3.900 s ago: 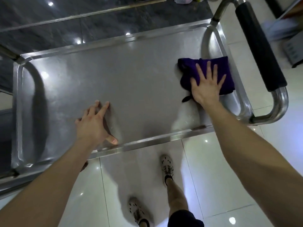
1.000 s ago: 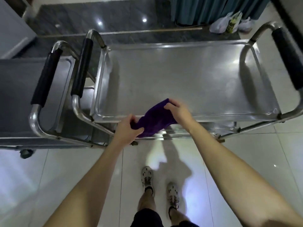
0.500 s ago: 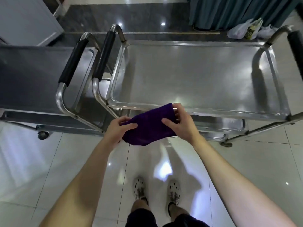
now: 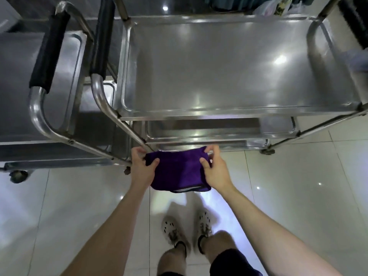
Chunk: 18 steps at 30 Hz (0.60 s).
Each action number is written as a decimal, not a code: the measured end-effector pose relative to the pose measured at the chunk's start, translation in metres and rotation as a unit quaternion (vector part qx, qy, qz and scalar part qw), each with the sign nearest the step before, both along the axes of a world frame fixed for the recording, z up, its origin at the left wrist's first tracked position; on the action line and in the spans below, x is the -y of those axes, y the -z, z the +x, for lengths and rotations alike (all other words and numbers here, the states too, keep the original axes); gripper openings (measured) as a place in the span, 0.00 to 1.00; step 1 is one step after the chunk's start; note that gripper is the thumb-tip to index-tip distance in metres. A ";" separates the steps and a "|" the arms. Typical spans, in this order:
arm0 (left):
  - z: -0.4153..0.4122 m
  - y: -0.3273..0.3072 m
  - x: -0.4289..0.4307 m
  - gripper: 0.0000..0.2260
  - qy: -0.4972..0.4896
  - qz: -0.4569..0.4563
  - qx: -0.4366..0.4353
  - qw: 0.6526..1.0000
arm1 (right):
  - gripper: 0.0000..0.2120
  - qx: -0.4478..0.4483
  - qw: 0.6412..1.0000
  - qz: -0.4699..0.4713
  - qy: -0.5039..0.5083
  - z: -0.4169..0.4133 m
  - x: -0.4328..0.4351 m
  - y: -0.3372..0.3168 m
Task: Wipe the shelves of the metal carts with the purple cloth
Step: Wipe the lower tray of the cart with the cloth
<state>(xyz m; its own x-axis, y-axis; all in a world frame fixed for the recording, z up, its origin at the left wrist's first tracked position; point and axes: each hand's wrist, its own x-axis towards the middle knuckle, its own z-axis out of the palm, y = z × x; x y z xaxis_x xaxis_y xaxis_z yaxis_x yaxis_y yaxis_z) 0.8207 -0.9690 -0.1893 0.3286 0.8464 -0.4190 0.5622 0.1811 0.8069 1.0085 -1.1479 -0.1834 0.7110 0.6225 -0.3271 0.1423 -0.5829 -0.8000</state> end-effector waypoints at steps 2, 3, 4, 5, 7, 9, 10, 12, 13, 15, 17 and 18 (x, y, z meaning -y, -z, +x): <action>0.001 0.029 -0.008 0.15 0.030 -0.044 0.003 0.999 | 0.11 -0.002 1.000 -0.005 0.000 0.004 -0.004 0.025; 0.004 0.046 -0.013 0.14 0.046 -0.066 0.006 0.997 | 0.10 -0.010 1.000 -0.013 0.001 0.008 -0.009 0.040; 0.009 0.064 -0.020 0.13 0.061 -0.075 0.004 0.995 | 0.10 -0.018 1.000 -0.024 -0.001 0.014 -0.014 0.056; 0.015 0.082 -0.025 0.13 0.073 -0.072 -0.001 0.995 | 0.13 -0.027 0.999 -0.040 -0.011 0.020 -0.019 0.074; 0.031 0.120 -0.037 0.12 0.094 -0.043 -0.019 0.994 | 0.21 -0.032 0.996 -0.075 -0.046 0.030 -0.026 0.111; 0.050 0.148 -0.050 0.15 0.118 0.004 -0.011 0.993 | 0.23 -0.009 0.994 -0.083 -0.069 0.043 -0.035 0.143; 0.061 0.158 -0.057 0.15 0.127 0.042 0.004 0.991 | 0.23 0.006 0.995 -0.077 -0.066 0.051 -0.041 0.153; 0.091 0.171 -0.082 0.16 0.135 0.124 0.048 0.982 | 0.24 0.050 0.997 -0.048 -0.042 0.078 -0.062 0.163; 0.105 0.173 -0.096 0.19 0.131 0.143 0.056 0.979 | 0.24 0.068 0.996 -0.037 -0.041 0.093 -0.076 0.167; 0.121 0.189 -0.114 0.24 0.127 0.172 0.055 0.975 | 0.24 0.150 0.978 -0.105 -0.100 0.117 -0.100 0.187; 0.120 0.210 -0.117 0.18 0.066 0.246 0.067 0.965 | 0.29 0.268 0.933 -0.183 -0.155 0.124 -0.121 0.209; 0.111 0.221 -0.112 0.13 0.003 0.293 0.087 0.952 | 0.33 0.310 0.921 -0.175 -0.159 0.121 -0.132 0.220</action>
<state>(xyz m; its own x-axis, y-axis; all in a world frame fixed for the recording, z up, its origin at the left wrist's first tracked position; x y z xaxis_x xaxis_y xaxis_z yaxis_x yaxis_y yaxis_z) 0.9316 -0.8567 -0.4106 0.3553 0.9162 0.1851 0.4109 -0.3310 0.8495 1.1292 -1.0162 -0.4036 0.6277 0.7659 -0.1395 0.7172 -0.6386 -0.2788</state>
